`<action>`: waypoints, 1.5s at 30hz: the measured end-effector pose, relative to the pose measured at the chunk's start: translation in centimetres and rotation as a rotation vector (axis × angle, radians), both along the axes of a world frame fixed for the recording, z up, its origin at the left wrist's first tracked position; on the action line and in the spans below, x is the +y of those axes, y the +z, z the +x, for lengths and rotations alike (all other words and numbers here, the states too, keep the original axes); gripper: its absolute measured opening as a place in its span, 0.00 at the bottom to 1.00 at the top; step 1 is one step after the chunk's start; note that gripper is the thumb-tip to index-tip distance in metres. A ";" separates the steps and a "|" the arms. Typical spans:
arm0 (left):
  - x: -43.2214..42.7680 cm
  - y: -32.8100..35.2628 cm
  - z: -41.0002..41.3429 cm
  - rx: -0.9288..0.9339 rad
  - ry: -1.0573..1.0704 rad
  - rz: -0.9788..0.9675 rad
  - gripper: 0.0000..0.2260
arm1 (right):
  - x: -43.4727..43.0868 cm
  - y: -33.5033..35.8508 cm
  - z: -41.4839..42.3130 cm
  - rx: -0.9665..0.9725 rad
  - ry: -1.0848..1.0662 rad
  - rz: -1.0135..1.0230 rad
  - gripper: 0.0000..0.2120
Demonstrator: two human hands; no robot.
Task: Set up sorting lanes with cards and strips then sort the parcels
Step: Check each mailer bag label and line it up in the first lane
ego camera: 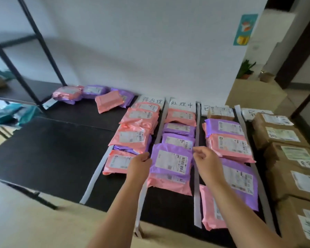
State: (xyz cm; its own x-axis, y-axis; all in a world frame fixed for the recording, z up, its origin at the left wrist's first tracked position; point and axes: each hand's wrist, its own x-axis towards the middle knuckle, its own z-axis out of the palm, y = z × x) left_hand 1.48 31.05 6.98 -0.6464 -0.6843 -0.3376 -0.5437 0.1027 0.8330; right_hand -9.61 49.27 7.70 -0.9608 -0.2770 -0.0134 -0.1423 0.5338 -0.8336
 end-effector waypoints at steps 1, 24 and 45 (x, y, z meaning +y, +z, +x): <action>-1.6 0.3 1.1 0.002 0.038 0.002 0.15 | -1.6 0.2 0.7 0.003 0.024 -0.006 0.11; -36.4 4.4 26.9 0.035 0.197 -0.136 0.19 | -41.2 1.8 22.8 0.046 0.404 0.009 0.11; -61.5 2.2 14.2 -0.075 0.118 -0.229 0.20 | -66.7 0.0 9.9 -0.021 0.353 0.096 0.15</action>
